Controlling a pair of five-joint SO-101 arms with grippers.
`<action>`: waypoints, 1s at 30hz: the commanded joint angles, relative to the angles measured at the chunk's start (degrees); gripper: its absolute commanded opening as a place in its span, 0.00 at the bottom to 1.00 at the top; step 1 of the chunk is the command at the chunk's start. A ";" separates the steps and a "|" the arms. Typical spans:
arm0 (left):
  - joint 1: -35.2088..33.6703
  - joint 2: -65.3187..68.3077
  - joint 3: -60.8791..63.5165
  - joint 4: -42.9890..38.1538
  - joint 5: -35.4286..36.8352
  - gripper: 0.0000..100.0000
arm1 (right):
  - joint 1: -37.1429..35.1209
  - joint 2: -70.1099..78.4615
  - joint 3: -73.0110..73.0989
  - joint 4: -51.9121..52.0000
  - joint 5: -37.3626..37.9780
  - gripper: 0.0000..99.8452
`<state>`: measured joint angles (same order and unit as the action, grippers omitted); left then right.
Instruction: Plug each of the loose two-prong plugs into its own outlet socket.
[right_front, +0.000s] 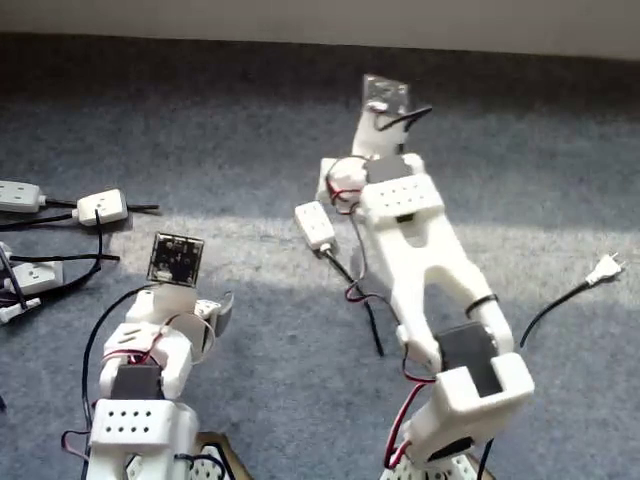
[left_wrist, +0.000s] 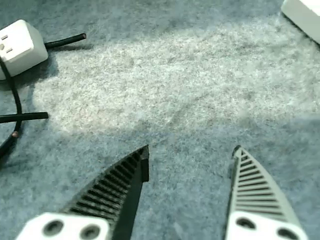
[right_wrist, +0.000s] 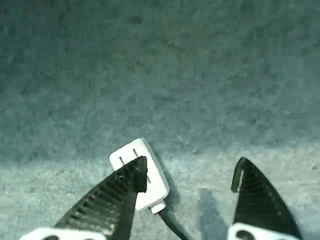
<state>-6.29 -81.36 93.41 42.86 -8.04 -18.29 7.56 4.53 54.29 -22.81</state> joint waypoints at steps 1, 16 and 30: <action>-5.67 -0.57 -3.56 0.26 -0.18 0.26 | 9.01 -4.53 2.24 0.22 0.88 0.27; -21.93 -0.66 -5.14 0.09 8.26 0.26 | 3.38 -4.62 23.34 -6.90 1.49 0.27; -22.02 -0.66 -5.14 0.00 8.35 0.26 | -14.99 -4.44 25.45 -6.99 1.49 0.27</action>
<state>-27.74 -81.36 90.86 43.03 -0.13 -28.48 5.54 29.93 47.78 -21.85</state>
